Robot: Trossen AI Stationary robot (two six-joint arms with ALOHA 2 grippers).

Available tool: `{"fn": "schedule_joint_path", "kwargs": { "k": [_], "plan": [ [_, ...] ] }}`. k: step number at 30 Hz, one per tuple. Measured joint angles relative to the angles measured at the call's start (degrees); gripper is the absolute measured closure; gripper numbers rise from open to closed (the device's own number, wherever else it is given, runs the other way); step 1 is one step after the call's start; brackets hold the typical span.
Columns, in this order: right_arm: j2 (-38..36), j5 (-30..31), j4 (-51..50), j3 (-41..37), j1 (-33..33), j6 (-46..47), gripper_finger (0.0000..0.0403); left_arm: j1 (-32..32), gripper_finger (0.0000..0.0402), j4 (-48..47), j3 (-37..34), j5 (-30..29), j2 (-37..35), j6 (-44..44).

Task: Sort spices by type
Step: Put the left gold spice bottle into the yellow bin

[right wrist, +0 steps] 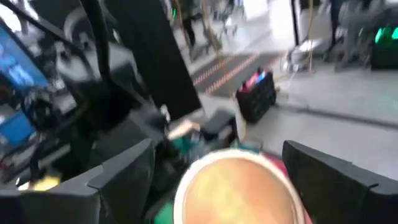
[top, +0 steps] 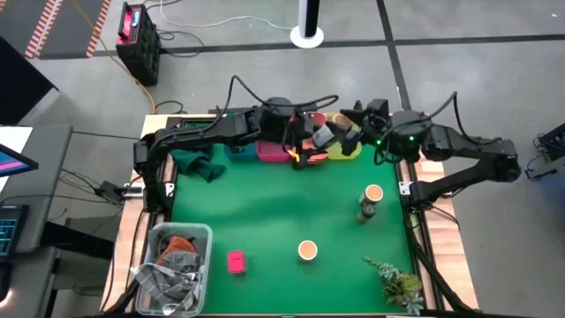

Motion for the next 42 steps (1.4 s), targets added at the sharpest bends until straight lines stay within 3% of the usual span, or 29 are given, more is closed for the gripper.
{"fn": "schedule_joint_path", "kwargs": {
  "k": [9, 16, 24, 33, 42],
  "plan": [
    [-0.1, -10.4, -13.0, 0.0, -2.6, 9.6, 0.0059, 0.0, 0.0121, -9.2, 0.0, -2.1, 0.0, 7.5],
    [1.6, -15.6, -18.6, 0.0, -4.8, 11.8, 0.0041, -0.2, 0.0121, -10.9, 0.0, -3.2, 0.0, 10.1],
    [2.9, -17.8, -18.1, 0.0, -4.8, 11.0, 0.0021, -0.7, 0.0121, -11.1, 0.0, -3.3, 0.0, 10.1],
    [3.3, -19.1, -18.1, 0.0, -4.8, 10.4, 0.0100, -1.5, 0.0120, -11.2, 0.0, -3.5, 0.0, 11.6],
    [3.4, -18.7, -18.4, 0.0, -3.7, 10.8, 0.0101, -1.6, 0.0086, -14.3, 0.0, -4.7, -0.2, 4.3]
  ]
}}
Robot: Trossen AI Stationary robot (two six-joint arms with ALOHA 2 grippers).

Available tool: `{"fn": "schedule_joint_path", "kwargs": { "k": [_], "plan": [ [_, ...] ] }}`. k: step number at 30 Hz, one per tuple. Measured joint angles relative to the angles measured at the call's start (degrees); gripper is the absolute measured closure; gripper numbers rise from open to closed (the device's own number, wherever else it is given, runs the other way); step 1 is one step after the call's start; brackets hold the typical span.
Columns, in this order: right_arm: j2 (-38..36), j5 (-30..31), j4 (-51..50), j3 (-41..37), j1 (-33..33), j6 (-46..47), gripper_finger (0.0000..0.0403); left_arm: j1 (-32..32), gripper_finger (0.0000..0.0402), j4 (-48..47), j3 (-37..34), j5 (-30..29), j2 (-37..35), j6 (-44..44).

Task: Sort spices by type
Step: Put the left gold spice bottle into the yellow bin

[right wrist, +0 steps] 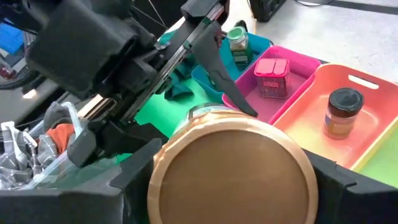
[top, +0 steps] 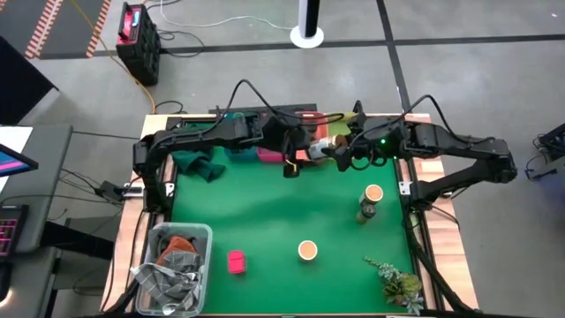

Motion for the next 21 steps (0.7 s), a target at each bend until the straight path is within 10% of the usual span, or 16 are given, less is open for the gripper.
{"fn": "schedule_joint_path", "kwargs": {
  "k": [11, 21],
  "plan": [
    [-0.4, 0.3, -4.1, 0.0, -0.6, 1.3, 0.0101, 1.6, 0.0048, -12.0, 3.5, -9.3, -1.6, -5.2],
    [-0.2, 0.4, -16.1, 0.0, -5.9, 11.0, 0.0093, 11.2, 0.0047, -12.9, 3.1, -5.4, -7.2, -6.2]
  ]
}}
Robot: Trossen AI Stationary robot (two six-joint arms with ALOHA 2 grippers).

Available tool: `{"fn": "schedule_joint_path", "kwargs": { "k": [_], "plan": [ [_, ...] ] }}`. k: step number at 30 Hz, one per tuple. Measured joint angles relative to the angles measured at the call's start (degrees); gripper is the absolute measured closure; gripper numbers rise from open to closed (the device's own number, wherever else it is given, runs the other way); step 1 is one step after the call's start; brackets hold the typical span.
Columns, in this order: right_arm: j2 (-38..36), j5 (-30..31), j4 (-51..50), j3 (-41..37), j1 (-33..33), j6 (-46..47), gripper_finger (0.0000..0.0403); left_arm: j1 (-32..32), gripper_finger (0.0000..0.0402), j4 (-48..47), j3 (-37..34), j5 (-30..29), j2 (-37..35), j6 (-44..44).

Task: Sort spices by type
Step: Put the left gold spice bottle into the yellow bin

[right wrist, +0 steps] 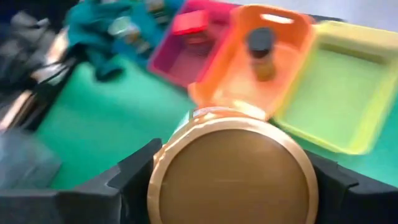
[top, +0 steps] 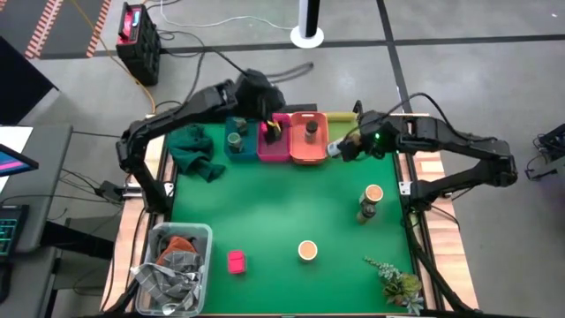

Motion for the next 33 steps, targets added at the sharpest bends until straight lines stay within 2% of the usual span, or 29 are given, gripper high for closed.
{"fn": "schedule_joint_path", "kwargs": {
  "k": [3, 8, 11, 14, 20, 23, 33],
  "plan": [
    [0.3, 0.5, -2.0, 0.0, -3.0, 1.5, 0.0094, 3.5, 0.0047, 1.1, 0.0, 2.4, -0.2, 0.3],
    [1.7, 3.5, -3.3, 0.0, -8.1, 1.5, 0.0096, 8.2, 0.0047, 1.2, -0.1, 11.1, 0.2, 0.1],
    [4.5, 4.5, -3.4, 0.0, -11.4, -0.4, 0.0096, 8.5, 0.0048, 1.8, -0.5, 13.3, 0.6, 0.3],
    [8.2, 4.3, -3.2, 0.0, -14.5, -3.2, 0.0096, 7.4, 0.0059, 7.8, -5.8, 14.0, -0.3, -1.3],
    [14.9, 0.9, -0.3, 0.0, -20.9, -9.2, 0.0096, 5.2, 0.0090, 18.3, -23.2, 13.3, -7.8, -6.7],
    [18.2, -0.9, 1.8, 0.0, -24.4, -12.6, 0.0096, 4.4, 0.0100, 21.3, -30.6, 9.7, -12.9, -6.5],
    [28.2, -8.0, 8.2, 0.0, -35.5, -21.4, 0.0096, 4.3, 0.0107, 30.9, -45.9, 0.1, -31.9, -5.2]
  ]
}}
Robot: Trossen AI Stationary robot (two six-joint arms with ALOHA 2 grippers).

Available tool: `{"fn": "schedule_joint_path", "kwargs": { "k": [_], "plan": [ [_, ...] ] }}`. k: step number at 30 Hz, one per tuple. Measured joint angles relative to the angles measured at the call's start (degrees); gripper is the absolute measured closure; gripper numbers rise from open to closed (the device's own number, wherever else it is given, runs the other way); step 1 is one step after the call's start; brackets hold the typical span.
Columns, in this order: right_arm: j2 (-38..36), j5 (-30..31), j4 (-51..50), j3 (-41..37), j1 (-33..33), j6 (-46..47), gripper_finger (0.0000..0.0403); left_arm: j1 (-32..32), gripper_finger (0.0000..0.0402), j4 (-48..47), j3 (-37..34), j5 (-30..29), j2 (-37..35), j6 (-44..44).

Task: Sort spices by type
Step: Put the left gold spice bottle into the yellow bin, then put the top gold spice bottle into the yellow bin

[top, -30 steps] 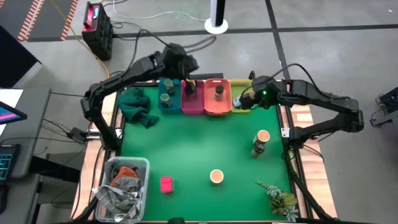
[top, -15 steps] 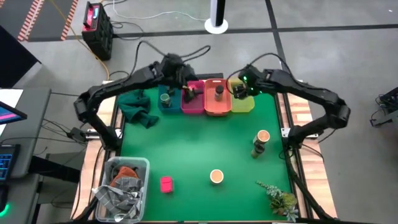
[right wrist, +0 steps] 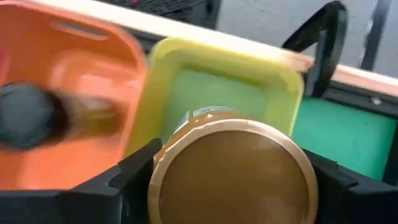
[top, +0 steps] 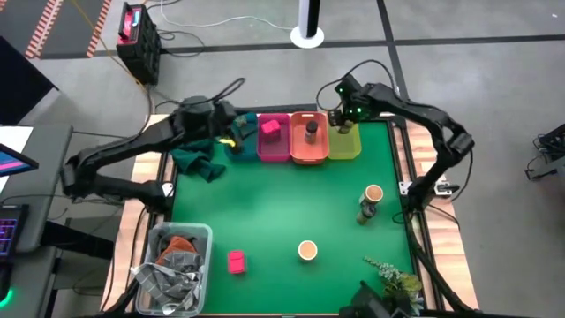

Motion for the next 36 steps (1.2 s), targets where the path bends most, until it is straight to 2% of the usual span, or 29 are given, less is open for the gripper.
{"fn": "schedule_joint_path", "kwargs": {
  "k": [6, 11, 16, 24, 28, 32, 36],
  "plan": [
    [4.7, -1.7, 2.8, 0.0, -2.8, -2.2, 0.0093, 0.0, 0.0107, 2.7, -6.1, -5.8, -6.7, -0.5],
    [7.7, -2.3, 3.1, 0.0, -3.2, -2.6, 0.0058, 0.0, 0.0107, 1.5, -6.5, -6.3, -7.4, -1.4],
    [7.4, -3.4, 2.3, 0.1, -3.2, -2.7, 0.0027, 0.0, 0.0107, 1.4, -6.5, -6.3, -7.4, -1.7],
    [-2.0, -3.1, 1.6, 0.1, -2.8, -1.9, 0.0020, 0.0, 0.0107, 4.1, -6.5, -6.3, -7.4, 0.7],
    [-8.9, -1.0, -4.0, 0.1, -1.5, 1.1, 0.0020, 0.0, 0.0107, 7.7, -6.5, -6.3, -7.4, 0.8],
    [-14.4, 0.8, -12.6, 0.1, 4.3, 5.2, 0.0019, 0.0, 0.0107, 8.7, -6.5, -6.3, -7.4, 0.3],
    [-16.9, 1.0, -21.7, 0.1, 11.9, 12.0, 0.0019, 0.0, 0.0107, 8.4, -6.5, -6.3, -6.9, -1.9]
  ]
}}
